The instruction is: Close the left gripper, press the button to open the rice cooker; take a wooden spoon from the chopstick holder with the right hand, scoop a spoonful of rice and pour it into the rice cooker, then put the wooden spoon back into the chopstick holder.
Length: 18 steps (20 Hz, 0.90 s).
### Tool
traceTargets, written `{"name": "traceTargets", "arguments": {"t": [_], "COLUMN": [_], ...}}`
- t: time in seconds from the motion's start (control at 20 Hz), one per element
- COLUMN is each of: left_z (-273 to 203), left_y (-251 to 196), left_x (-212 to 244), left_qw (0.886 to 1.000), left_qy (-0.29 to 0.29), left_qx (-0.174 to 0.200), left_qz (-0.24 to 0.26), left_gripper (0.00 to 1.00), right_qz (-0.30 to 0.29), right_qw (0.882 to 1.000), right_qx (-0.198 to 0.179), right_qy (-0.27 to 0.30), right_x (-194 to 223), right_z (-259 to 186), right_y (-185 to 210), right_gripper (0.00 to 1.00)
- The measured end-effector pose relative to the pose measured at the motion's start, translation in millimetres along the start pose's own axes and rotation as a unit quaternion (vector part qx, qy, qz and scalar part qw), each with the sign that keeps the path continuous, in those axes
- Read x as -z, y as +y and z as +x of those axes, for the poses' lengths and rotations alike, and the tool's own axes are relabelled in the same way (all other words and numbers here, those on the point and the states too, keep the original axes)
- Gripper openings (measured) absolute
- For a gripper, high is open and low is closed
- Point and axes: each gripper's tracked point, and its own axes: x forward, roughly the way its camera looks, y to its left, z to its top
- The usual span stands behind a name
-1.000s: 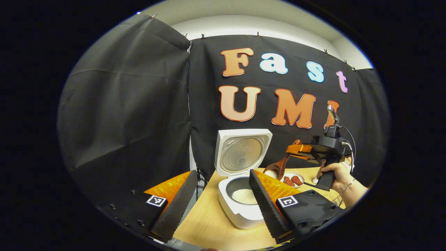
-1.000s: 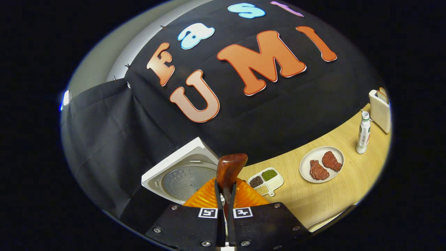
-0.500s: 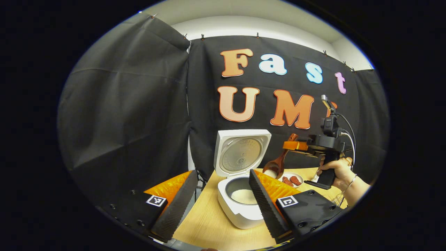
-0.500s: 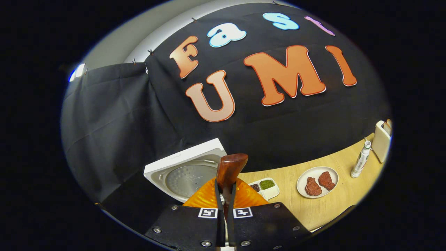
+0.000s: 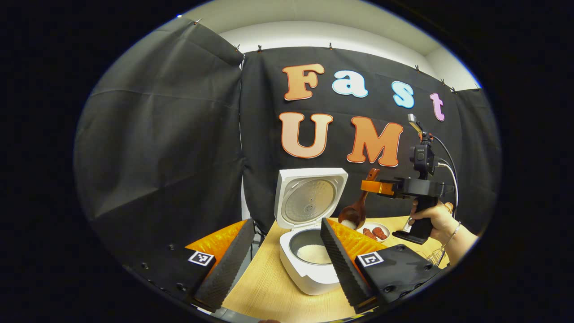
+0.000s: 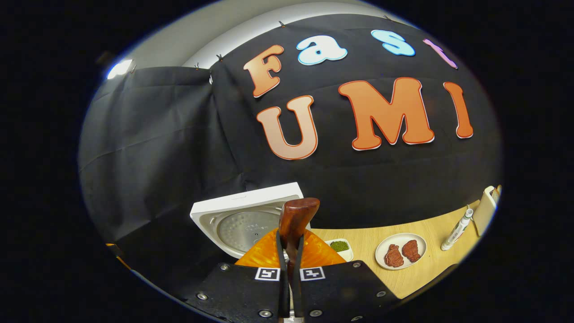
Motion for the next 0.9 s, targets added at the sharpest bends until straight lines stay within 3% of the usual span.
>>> {"name": "traceTargets", "arguments": {"t": [0.9], "left_z": [-4], "left_y": [2], "left_x": [5], "left_qw": [1.000], "left_qy": [0.000], "left_qx": [-0.008], "left_qz": [-0.003], "left_gripper": [1.00], "right_qz": [-0.135], "right_qw": [0.990], "right_qx": [-0.043], "right_qy": [-0.008], "right_x": [3], "right_z": [-5], "right_y": [30], "right_gripper": [0.02]}}
